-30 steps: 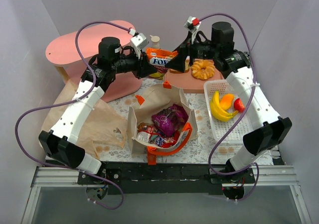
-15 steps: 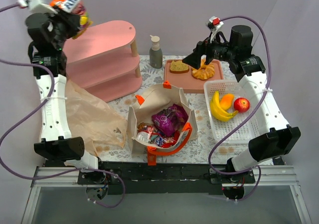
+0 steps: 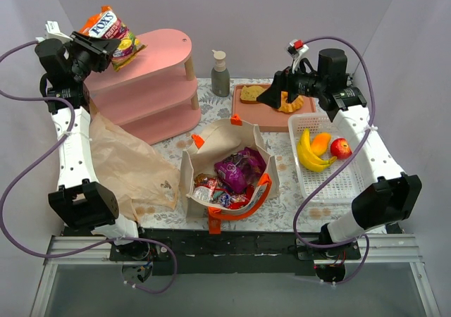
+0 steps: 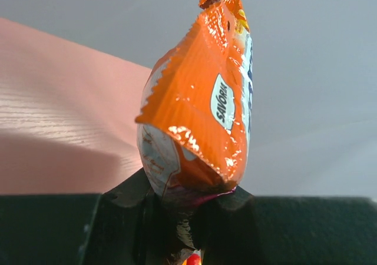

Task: Untie the knot of the grocery bags and take out the mixed food

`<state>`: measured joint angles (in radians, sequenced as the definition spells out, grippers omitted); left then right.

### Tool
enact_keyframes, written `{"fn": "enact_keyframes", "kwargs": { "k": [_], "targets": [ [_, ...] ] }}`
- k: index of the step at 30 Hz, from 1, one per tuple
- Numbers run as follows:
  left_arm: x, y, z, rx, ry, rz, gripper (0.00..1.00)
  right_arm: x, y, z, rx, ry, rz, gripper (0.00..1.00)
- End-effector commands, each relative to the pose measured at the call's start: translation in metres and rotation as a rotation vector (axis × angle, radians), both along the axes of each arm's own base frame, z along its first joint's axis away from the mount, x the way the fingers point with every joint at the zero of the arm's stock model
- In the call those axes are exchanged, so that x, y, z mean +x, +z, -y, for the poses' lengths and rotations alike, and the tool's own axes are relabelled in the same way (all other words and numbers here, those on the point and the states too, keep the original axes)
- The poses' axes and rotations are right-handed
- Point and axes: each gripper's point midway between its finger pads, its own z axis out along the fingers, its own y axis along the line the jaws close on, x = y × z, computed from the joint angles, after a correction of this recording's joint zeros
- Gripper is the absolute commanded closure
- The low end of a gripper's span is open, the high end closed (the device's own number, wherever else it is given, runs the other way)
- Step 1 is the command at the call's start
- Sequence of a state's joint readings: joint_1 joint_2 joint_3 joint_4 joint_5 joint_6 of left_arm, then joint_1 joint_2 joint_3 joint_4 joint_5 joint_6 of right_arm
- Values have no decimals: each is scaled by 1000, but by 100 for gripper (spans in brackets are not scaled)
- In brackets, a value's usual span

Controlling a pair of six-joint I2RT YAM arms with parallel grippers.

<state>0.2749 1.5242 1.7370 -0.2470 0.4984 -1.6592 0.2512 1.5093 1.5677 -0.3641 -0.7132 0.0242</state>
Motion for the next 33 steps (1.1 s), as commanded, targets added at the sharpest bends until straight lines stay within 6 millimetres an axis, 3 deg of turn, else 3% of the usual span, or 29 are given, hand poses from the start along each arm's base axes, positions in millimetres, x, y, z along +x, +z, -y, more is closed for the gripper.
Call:
{"fn": "enact_keyframes", "kwargs": {
  "k": [1,4,7,8,9,12,16,20,25,31,33],
  "targets": [
    [-22,15,11,-64,-71,41,100,-11,24,0,20,14,89,2],
    [-18,-1,3,-111,-61,-10,100,-9,21,0,7,7,92,2],
    [-16,-2,-7,-121,-42,-15,98,-9,23,-3,-21,14,127,2],
    [-15,-2,-10,-119,-35,-16,91,-10,22,-6,-26,21,131,2],
    [-16,0,-12,-107,-29,-9,72,-10,23,-7,-30,22,135,2],
    [-20,8,-13,-50,-25,28,38,-10,23,-10,-36,30,142,2],
    [-25,11,-13,15,-19,56,18,-12,23,-13,-34,40,139,2],
    [-29,13,-26,111,73,64,4,-13,23,-13,-31,43,139,2],
    [-41,19,-43,291,168,39,2,-14,23,-15,-22,52,137,2],
    [-62,2,-36,444,123,-15,2,-14,19,-16,-16,55,130,2],
    [-64,-4,-33,468,94,-20,11,-14,18,-17,-8,62,127,2]
  ]
}}
